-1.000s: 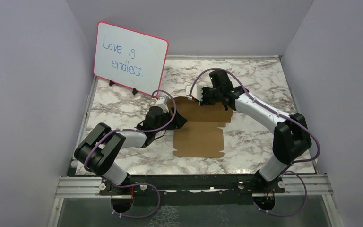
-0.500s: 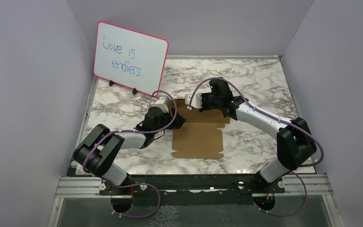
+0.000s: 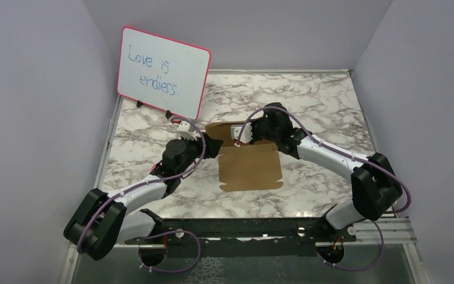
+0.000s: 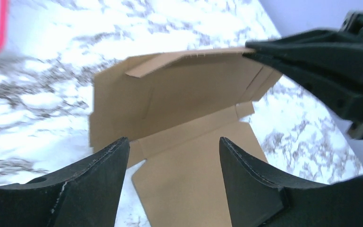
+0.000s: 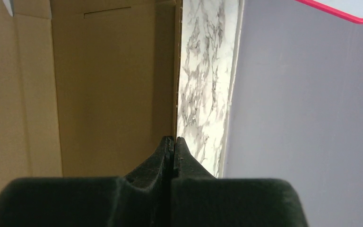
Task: Fold the paper box
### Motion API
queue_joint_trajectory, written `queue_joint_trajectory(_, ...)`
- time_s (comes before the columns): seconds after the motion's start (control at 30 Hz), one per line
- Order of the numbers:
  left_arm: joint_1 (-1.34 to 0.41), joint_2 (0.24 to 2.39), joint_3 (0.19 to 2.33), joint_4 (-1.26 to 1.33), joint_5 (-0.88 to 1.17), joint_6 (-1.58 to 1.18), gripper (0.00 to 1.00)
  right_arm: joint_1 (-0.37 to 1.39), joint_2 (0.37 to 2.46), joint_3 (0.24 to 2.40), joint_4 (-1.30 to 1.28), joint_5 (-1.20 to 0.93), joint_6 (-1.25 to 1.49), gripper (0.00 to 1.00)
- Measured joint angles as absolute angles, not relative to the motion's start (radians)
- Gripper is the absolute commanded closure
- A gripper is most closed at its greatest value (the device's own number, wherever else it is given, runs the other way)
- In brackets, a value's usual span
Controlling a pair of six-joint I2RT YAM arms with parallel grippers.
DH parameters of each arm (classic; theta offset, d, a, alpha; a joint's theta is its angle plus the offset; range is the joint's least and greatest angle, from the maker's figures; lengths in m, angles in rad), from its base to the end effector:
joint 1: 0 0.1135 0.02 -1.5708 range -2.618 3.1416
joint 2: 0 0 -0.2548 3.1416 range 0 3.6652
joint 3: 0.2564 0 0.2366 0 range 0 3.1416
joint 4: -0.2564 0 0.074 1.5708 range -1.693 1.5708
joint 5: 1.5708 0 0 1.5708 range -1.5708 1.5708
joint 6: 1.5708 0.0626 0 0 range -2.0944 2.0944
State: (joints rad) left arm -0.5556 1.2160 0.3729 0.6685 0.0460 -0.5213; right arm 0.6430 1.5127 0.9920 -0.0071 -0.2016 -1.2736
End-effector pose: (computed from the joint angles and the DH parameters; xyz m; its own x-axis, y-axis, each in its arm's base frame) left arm 0.2219 -0.1412 0.1977 -0.4095 -0.3313 -0.8500 0.4168 0.7609 -0.4974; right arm 0.2730 0.2202 0.2379 0.5760 -0.7390 -0.3494 -0.5980 -0.0895 -0.7965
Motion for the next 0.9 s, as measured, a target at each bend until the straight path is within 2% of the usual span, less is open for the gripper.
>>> queue_joint_trajectory(0.1, -0.533, 1.121, 0.344, 0.671, 0.004, -0.512, 0.34, 0.648, 1.511, 0.968, 0.033, -0.184, -1.296, 0.99)
queue_joint_trajectory(0.27, -0.458, 1.058, 0.337, 0.675, -0.065, -0.514, 0.35, 0.656, 1.511, 0.938, 0.08, -0.165, -1.327, 0.99)
queue_joint_trajectory(0.43, -0.376, 1.133, 0.364, 0.659, -0.066, -0.54, 0.34, 0.667, 1.509, 0.908, 0.126, -0.153, -1.35, 0.99)
queue_joint_trajectory(0.7, -0.372, 1.283, 0.486, 0.657, -0.025, -0.537, 0.26, 0.675, 1.507, 0.897, 0.142, -0.144, -1.363, 0.99)
queue_joint_trajectory(0.9, -0.373, 1.364, 0.509, 0.654, 0.045, -0.525, 0.28, 0.681, 1.507, 0.897, 0.142, -0.144, -1.363, 0.99)
